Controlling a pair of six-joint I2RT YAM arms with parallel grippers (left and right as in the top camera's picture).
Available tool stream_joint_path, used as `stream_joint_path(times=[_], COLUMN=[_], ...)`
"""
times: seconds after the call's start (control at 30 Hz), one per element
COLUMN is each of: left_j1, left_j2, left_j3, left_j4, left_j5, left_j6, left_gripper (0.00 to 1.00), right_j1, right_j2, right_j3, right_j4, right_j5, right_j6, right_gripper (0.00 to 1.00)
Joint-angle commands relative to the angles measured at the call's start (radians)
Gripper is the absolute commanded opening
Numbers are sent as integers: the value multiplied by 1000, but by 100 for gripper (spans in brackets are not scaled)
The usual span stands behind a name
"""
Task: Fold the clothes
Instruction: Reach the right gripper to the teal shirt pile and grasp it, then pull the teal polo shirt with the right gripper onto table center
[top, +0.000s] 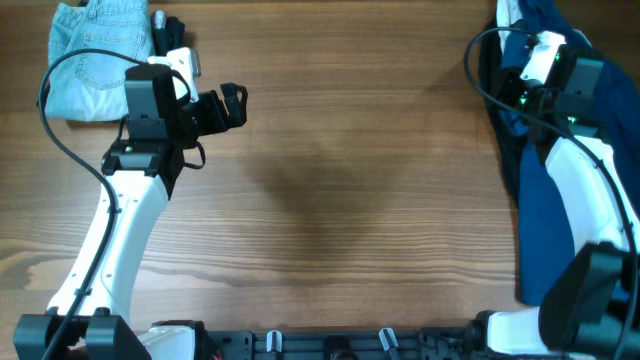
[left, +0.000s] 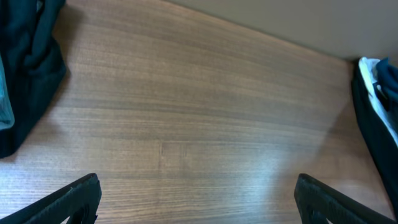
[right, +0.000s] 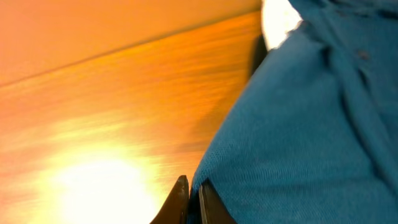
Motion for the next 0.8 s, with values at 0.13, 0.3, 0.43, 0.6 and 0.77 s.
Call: stream_joint_path(times=[0.13,0.3,0.43,0.6,0.77], left_j1=[0,48,116,193,267], left_j2=[4,4,4,4,4], left_j3=[18,18,18,18,18], left_j4=[68,66,61,60,60], left_j5=[8,8,8,8,8], left_j6=[-9,-9,-9,-9,-9], left_gripper=[100,100,100,100,100], right_j1=[237,430,581,724,880], right_j2=[-111,-109,-92,-39,64], right_j3=[143,161,161,161,162], right_j4=[-90,-58,-36,43,264], right_j5=[-154,-151,-126,-126,-171], right_j6=[6,13,34,66,145], right_gripper=[4,4,4,4,4])
